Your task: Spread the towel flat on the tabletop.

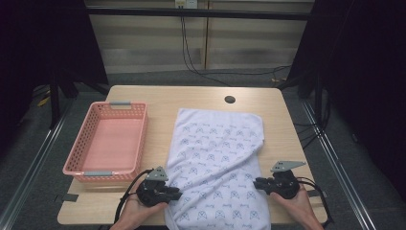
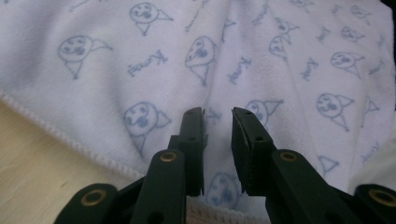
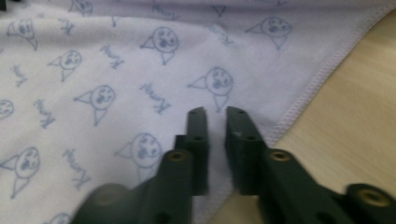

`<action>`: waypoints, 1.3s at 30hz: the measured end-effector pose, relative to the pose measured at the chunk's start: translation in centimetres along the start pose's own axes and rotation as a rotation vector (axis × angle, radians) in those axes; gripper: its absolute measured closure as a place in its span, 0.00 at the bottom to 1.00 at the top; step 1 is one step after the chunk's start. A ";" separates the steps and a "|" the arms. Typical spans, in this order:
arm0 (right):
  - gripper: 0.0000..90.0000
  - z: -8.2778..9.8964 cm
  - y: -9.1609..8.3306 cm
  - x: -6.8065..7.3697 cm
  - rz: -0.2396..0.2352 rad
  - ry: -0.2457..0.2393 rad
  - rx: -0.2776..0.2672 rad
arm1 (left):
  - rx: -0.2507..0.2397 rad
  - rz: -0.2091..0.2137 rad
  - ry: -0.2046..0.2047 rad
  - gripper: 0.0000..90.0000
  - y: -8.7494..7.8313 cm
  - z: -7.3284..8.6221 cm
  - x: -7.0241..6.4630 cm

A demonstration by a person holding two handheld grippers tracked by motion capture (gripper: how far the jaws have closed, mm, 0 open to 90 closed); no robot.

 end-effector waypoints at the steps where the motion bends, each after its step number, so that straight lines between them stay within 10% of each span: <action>1: 0.98 0.3 -0.3 0.0 -0.005 0.004 0.006 | 0.008 0.000 0.001 0.82 -0.4 0.3 0.1; 10: 1.00 3.1 -2.9 2.4 -0.120 -0.018 0.102 | 0.012 0.021 -0.009 0.78 -2.7 2.1 1.1; 15: 0.86 1.4 -3.5 2.3 -0.173 0.046 -0.080 | 0.086 0.041 0.021 0.75 -3.9 3.4 0.0; 22: 0.72 -1.2 -2.6 0.4 -0.058 0.055 -0.153 | -0.036 0.080 -0.027 0.79 -3.1 0.1 0.7; 33: 0.60 -4.9 2.9 -2.3 -0.021 0.026 -0.084 | -0.077 -0.067 -0.068 0.71 3.0 -5.4 4.2; 35: 0.63 -4.5 3.6 -2.4 -0.005 0.022 -0.046 | -0.085 -0.123 -0.064 0.70 3.2 -5.1 4.9; 39: 0.81 -3.9 3.4 -2.5 0.029 0.011 -0.048 | -0.112 -0.099 -0.041 0.69 3.2 -4.8 5.2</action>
Point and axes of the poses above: each handheld gripper's, and its own axes: y roughly forward along the jaws, z roughly out of its underside, x roughly to its left, the point moved 6 cm from there along y, roughly forward along the jaws, and after that the axes turned 3 degrees about -y, right-handed, at the moved point
